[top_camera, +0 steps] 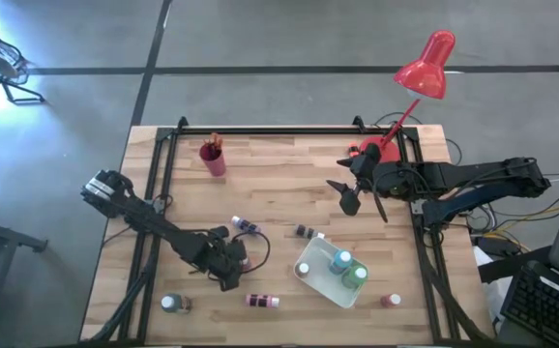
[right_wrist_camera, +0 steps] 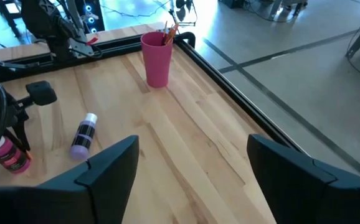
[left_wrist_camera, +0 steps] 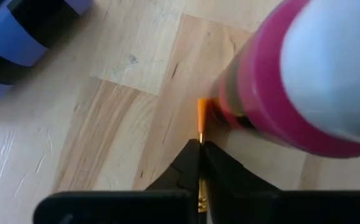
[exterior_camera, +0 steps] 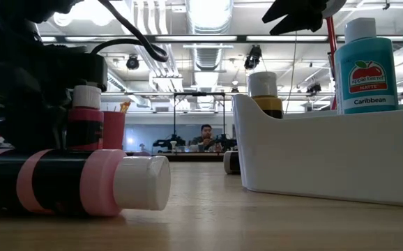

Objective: Pick & Place Paint Supplies
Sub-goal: Put the orange paintbrush into the pink cup, then put the blue paint bottle into the white bin

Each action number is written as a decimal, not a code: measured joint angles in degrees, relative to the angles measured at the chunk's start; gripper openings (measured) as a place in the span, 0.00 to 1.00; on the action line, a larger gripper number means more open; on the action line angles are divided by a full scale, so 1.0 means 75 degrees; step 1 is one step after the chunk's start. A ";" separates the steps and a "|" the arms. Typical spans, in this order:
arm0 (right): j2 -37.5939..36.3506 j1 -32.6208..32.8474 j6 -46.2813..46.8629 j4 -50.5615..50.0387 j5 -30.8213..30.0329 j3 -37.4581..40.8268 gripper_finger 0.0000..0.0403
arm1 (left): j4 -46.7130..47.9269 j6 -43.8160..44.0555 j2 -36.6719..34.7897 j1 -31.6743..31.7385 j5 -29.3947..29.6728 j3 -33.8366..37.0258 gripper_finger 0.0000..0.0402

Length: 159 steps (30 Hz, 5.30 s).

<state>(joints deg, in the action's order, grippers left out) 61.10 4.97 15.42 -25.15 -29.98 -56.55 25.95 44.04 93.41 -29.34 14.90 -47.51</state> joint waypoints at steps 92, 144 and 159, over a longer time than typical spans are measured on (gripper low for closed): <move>-0.0009 -0.0006 0.0062 0.0012 -0.0431 0.0265 0.75 | -1.2778 -0.7497 -0.5126 0.7667 0.1874 0.5619 0.01; 0.0000 -0.0006 0.0143 0.0017 -0.0624 0.0265 0.80 | -1.3577 -0.6653 -0.2602 0.7801 0.1821 0.5879 0.28; -0.0003 -0.0112 0.0801 -0.0469 -0.0603 0.0265 0.78 | -1.2999 -0.6594 -0.4525 0.7658 -0.0569 0.5107 0.29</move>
<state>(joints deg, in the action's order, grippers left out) 61.08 4.13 21.43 -28.66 -34.50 -54.57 -71.55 -5.41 59.47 28.09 10.62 -9.21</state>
